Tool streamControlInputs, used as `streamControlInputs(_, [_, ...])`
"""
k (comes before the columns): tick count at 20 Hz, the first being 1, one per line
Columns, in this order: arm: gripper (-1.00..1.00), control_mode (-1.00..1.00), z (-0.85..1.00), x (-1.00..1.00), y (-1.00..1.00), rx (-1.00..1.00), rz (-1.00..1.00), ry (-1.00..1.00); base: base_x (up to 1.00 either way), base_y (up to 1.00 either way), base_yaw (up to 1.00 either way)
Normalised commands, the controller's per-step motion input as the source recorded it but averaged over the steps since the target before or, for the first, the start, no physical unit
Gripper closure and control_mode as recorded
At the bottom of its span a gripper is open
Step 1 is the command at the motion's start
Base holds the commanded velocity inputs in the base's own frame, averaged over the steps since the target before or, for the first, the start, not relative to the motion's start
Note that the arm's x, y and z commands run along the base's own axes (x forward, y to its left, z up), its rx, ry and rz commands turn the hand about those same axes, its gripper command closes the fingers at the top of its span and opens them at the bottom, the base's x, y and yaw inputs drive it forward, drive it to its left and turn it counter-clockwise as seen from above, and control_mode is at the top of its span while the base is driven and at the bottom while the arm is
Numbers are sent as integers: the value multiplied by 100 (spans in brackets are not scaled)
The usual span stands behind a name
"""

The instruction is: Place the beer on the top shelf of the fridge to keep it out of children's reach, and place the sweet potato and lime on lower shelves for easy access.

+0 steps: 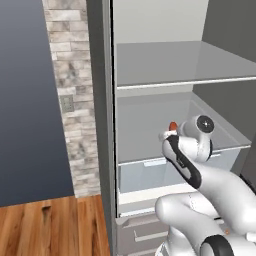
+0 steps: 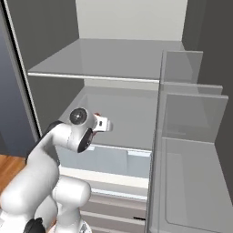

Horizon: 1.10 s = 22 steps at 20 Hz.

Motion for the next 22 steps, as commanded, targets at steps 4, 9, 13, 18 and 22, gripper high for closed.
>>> streamControlInputs(4, [100, -100, -20, 35, -22, -3, 0, 7, 0, 0, 0])
streamControlInputs(9, [100, -100, -37, 28, -34, 0, 1, -1, 0, 0, 0])
streamControlInputs(13, [100, -100, -40, 32, -33, 0, 2, -2, 0, 0, 0])
streamControlInputs(18, [100, -100, -26, 46, -21, 0, 1, 0, 0, 0, 0])
streamControlInputs(22, [100, -100, -15, 61, -9, 0, 1, 0, 0, 0, 0])
